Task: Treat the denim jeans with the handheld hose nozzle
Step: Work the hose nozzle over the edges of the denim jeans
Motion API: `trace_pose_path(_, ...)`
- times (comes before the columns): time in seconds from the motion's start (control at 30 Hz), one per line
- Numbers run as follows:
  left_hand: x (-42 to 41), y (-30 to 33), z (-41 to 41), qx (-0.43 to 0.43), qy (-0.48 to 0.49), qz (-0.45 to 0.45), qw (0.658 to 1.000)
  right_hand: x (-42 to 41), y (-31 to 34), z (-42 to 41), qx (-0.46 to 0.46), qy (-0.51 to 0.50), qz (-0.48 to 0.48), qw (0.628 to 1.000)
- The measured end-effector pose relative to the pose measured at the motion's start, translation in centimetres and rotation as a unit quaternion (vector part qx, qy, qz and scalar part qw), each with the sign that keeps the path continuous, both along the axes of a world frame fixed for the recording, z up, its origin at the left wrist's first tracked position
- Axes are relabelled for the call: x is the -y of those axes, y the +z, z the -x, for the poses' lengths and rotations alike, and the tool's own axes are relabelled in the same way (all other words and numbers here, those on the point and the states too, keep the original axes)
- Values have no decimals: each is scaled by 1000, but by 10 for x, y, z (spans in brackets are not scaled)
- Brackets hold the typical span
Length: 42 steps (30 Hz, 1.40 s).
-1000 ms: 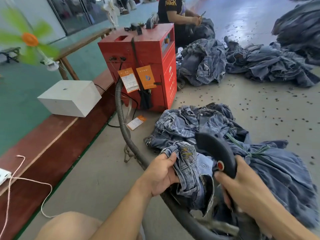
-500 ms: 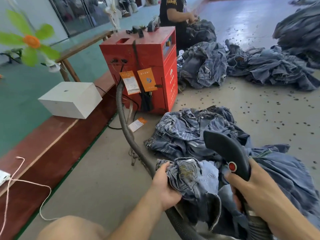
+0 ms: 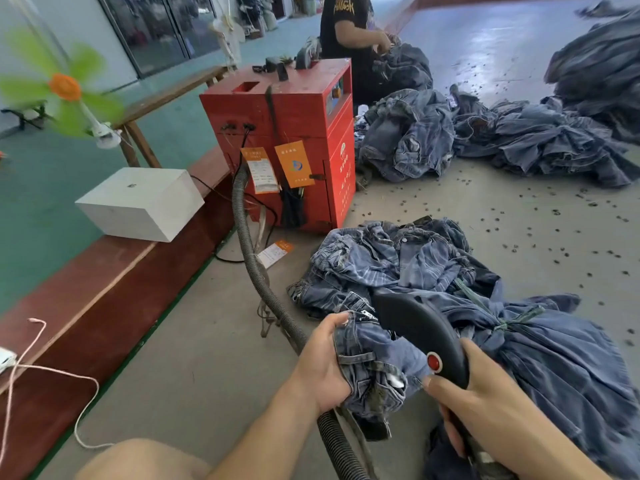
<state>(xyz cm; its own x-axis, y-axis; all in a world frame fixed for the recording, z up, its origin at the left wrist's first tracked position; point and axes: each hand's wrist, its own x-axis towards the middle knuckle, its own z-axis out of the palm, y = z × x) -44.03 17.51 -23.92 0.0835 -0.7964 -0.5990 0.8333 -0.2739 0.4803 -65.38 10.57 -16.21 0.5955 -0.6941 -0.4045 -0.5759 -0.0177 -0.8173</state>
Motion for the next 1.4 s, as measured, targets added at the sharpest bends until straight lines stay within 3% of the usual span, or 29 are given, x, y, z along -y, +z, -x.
trace_pose_path(0.2,5,-7,4,38,22,-39,998,2,-3,2,7,-40,-5,999)
trace_pose_path(0.47,5,-5,-3,59,13,106,993,3,9,13,-11,-21,6,1000)
trace_pose_path(0.63,5,-6,5,224,-15,117,967,-12,-2,-4,-54,28,48,997)
trace_pose_path(0.8,0,-10,9,235,-51,113,964,12,5,-11,3,-57,19,998)
trace_pose_path(0.87,1,-10,6,237,-49,114,964,12,10,-2,2,-47,19,999)
trace_pose_path(1.0,4,-11,5,343,-46,94,933,-10,11,-8,-57,52,35,996)
trace_pose_path(1.2,1,-20,0,442,-75,35,893,0,4,-16,-31,-20,44,998)
trace_pose_path(1.27,3,-19,0,450,-83,31,889,1,3,-9,-22,-33,52,998)
trace_pose_path(1.4,3,-11,5,382,-74,41,920,-6,6,-10,-28,31,51,998)
